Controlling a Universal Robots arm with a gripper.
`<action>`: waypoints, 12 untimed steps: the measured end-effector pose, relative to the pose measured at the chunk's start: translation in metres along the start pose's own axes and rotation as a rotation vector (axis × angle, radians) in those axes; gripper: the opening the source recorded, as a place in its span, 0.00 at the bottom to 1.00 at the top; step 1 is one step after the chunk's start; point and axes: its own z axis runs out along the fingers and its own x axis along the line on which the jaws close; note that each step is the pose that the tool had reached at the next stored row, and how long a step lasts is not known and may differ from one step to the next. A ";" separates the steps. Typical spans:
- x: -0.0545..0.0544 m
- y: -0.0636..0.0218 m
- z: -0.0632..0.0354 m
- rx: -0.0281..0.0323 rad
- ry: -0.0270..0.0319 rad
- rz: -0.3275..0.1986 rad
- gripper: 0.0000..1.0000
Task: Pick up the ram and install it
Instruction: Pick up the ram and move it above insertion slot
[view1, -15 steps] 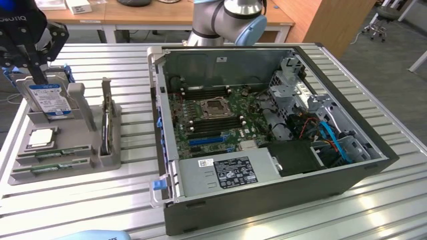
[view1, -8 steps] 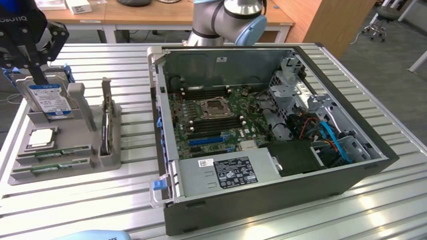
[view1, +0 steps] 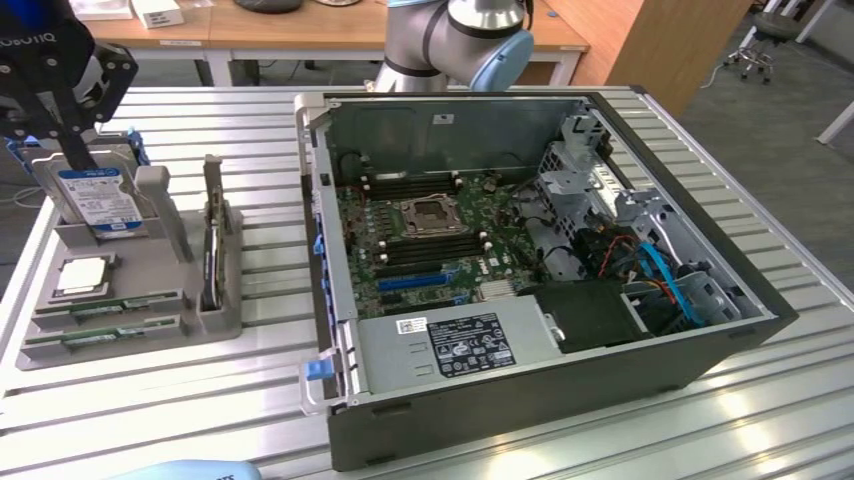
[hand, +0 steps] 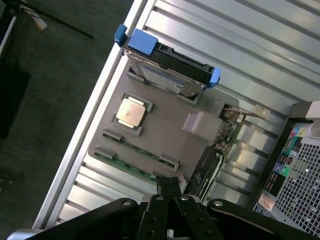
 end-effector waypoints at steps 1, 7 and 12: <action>0.000 0.0000 0.0001 0.0002 0.0003 -0.009 0.10; 0.000 -0.0001 0.0008 0.0013 0.0025 -0.061 0.10; 0.000 -0.0001 0.0015 0.0023 0.0042 -0.104 0.10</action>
